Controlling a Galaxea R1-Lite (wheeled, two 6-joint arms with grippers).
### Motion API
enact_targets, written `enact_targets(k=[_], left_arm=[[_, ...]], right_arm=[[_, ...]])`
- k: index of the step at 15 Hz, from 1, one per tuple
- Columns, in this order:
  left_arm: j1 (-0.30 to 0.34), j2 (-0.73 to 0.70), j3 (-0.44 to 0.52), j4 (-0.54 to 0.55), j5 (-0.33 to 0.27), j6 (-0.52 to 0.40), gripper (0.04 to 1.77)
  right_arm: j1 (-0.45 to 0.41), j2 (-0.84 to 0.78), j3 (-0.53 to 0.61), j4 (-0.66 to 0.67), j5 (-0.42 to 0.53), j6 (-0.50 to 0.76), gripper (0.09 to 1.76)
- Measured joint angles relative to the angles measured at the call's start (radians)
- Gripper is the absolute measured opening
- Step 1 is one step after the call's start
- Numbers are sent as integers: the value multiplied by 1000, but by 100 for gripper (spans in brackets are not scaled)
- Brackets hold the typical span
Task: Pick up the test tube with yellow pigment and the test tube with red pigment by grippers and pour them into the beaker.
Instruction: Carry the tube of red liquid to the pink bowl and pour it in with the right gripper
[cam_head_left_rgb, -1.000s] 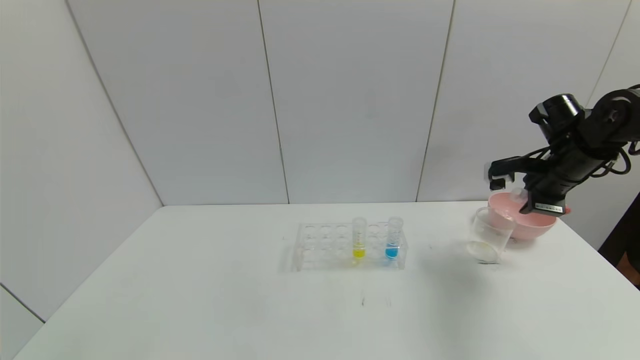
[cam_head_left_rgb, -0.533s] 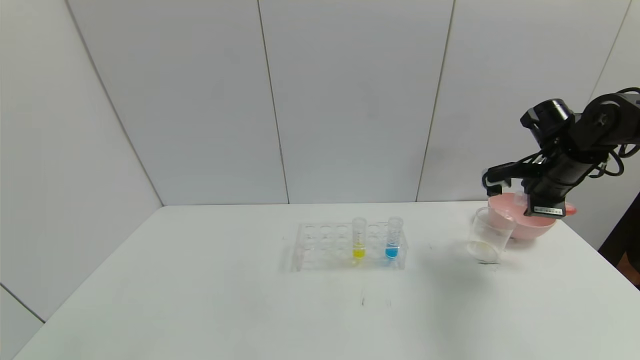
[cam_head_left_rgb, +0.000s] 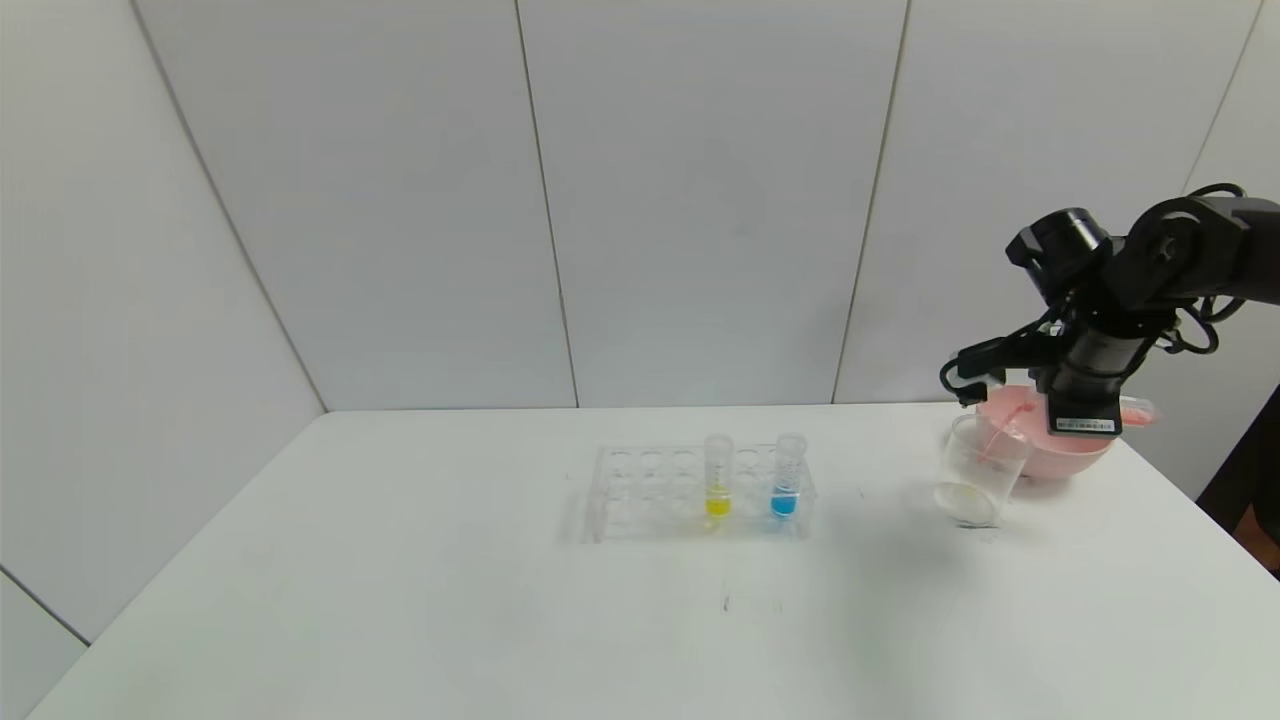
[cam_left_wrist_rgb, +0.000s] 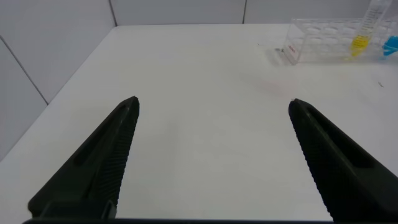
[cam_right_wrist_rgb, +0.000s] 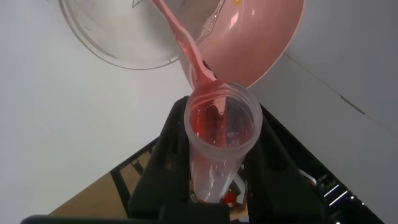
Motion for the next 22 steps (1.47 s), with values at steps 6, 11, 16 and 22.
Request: enact_targets(k=[6,11,16,22], left_arm=[[0,0,0,0,0,0,172],[0,0,0,0,0,0,172],[0,0,0,0,0,0,172],[0,0,0,0,0,0,172]], right_arm=[[17,14,0,-1,-100,0,56],[37,16,0,14,-185,-5,56],[61,16,0,13,-237,-5,56],[67,14,0,13,-252,-5,56]])
